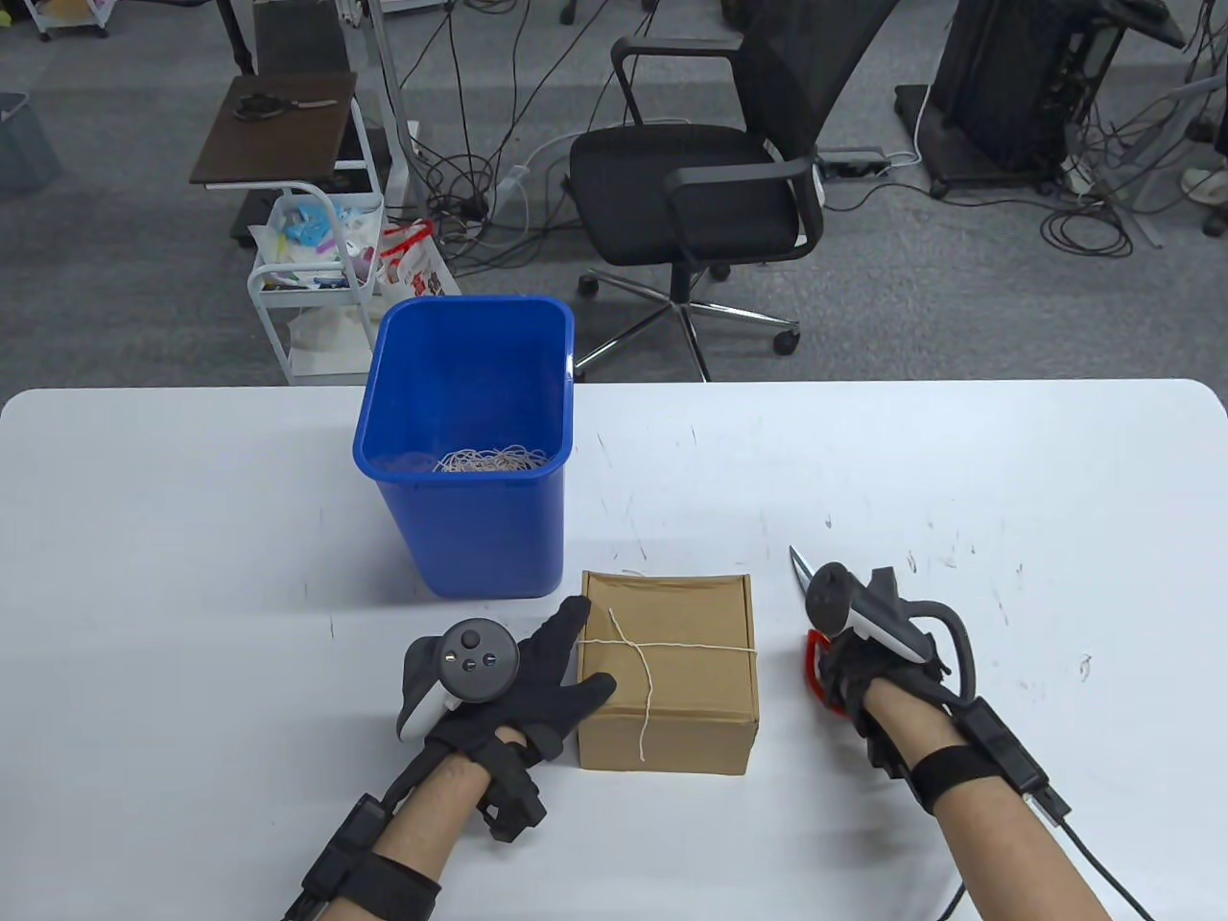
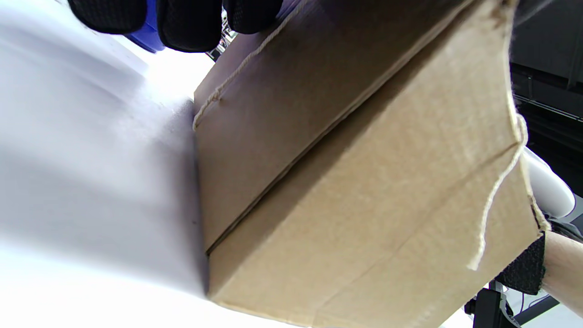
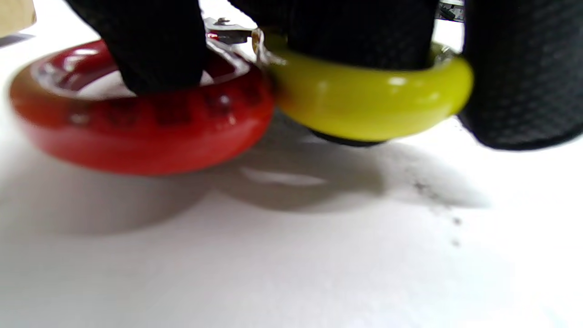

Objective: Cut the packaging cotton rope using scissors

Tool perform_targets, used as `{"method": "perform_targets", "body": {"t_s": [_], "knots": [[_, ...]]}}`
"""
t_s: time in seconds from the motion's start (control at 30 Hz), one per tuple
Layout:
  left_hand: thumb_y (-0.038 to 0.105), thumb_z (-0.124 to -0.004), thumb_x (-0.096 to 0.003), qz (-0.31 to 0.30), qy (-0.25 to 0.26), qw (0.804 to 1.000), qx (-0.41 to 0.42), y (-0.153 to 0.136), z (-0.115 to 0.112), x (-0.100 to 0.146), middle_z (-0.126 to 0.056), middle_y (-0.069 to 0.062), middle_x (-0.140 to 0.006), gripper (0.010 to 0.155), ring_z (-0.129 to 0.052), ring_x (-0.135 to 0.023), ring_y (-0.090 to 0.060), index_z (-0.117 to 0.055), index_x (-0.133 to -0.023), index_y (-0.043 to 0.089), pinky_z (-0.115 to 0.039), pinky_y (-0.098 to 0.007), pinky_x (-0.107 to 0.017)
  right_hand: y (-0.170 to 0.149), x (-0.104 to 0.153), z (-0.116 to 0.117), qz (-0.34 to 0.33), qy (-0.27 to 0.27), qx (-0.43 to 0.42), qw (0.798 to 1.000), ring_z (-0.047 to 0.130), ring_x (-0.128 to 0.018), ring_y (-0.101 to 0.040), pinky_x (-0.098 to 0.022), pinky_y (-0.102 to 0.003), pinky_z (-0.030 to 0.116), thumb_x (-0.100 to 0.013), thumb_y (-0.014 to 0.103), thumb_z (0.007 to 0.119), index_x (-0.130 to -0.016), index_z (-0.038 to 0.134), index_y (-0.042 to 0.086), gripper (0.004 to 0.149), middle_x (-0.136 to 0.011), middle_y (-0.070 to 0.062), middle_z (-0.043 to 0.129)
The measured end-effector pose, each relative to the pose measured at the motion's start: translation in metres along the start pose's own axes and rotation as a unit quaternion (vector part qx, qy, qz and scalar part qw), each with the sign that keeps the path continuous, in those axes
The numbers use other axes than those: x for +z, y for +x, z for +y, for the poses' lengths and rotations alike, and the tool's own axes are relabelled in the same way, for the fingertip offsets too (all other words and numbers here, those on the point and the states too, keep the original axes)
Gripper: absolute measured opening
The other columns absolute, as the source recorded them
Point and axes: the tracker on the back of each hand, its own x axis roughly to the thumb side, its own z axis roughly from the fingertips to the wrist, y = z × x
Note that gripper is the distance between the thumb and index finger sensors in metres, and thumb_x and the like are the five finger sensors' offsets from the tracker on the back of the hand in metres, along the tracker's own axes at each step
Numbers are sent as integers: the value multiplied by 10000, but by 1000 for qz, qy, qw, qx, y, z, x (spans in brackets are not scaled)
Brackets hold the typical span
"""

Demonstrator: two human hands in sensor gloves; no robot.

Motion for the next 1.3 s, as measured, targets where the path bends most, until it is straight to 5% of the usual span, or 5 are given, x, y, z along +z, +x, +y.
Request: {"method": "perform_targets", "body": {"t_s": [0.37,0.57,0.77,1.03,1.3], "knots": [[745,-658,-473,1,0,1000,0,0,0,0,-451,-130,-1193,885,-605,-1044,-458,-239,-1129,323,-579,-663,-712,-4,3,-3,-1,18,10,1000,925,-345,-297,-314,-557,874,-428,432,815,-1032,488,-24,825,-677,-219,821],[745,-659,-471,0,-1,1000,1,0,0,0,-454,-129,-1192,886,-608,-1042,-459,-238,-1128,324,-579,-663,-711,1,25,-47,-90,-130,-71,985,937,-402,-354,-347,-601,849,-426,435,808,-1005,578,-1,760,-745,-243,813],[746,-657,-472,1,0,1000,1,0,0,0,-456,-129,-1192,885,-608,-1043,-459,-238,-1128,325,-578,-663,-713,28,50,-86,-247,-226,-134,933,897,-618,-456,-461,-671,778,-433,445,786,-1009,592,22,740,-876,-260,757],[746,-658,-472,1,-2,1000,5,-1,0,0,-456,-132,-1192,885,-610,-1041,-461,-236,-1129,328,-578,-663,-712,82,60,-90,-358,-154,-89,917,660,-881,-549,-586,-766,599,-397,532,822,-1040,562,43,849,-1044,-287,573],[749,-657,-471,0,-4,1000,5,-2,0,0,-463,-133,-1191,886,-612,-1040,-462,-236,-1129,331,-579,-664,-711,115,48,-81,-404,5,-44,914,194,-1003,-618,-615,-846,276,-304,692,840,-1081,124,59,1232,-1134,-319,222]]}}
